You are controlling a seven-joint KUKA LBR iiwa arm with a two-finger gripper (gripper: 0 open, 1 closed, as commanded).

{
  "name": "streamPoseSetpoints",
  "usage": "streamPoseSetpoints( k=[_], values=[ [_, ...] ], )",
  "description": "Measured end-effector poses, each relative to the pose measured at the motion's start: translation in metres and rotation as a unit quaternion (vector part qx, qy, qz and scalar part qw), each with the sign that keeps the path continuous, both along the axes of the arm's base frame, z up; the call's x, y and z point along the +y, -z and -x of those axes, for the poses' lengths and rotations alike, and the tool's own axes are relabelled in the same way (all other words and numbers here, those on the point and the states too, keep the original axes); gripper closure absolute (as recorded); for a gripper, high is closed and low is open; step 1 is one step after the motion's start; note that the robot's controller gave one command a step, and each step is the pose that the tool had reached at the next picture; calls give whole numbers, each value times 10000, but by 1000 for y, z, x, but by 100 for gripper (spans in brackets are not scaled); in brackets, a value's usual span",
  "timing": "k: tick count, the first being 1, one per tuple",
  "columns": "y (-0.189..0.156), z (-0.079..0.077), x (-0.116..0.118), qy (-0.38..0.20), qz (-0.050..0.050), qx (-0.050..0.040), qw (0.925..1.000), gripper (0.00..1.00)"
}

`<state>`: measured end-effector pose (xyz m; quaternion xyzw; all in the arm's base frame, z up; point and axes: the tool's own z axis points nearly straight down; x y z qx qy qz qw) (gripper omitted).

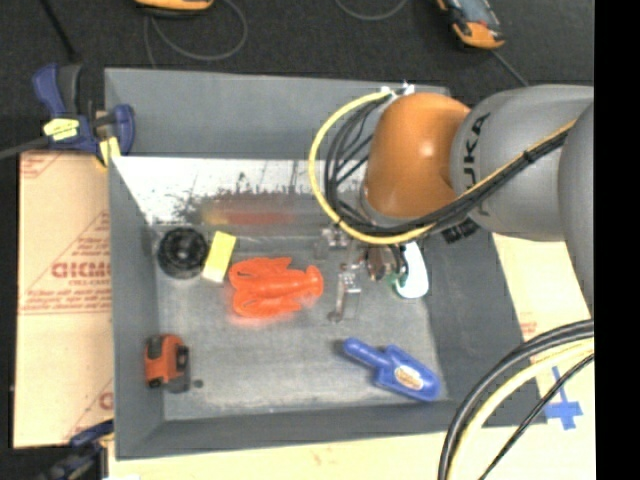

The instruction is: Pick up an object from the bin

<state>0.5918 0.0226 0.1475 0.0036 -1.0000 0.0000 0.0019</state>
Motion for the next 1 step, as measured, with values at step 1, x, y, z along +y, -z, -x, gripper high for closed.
streamPoseSetpoints(
  k=[1],
  values=[
    [-5, -1, 0, 2, -3, -36, 10000, 0]
  ],
)
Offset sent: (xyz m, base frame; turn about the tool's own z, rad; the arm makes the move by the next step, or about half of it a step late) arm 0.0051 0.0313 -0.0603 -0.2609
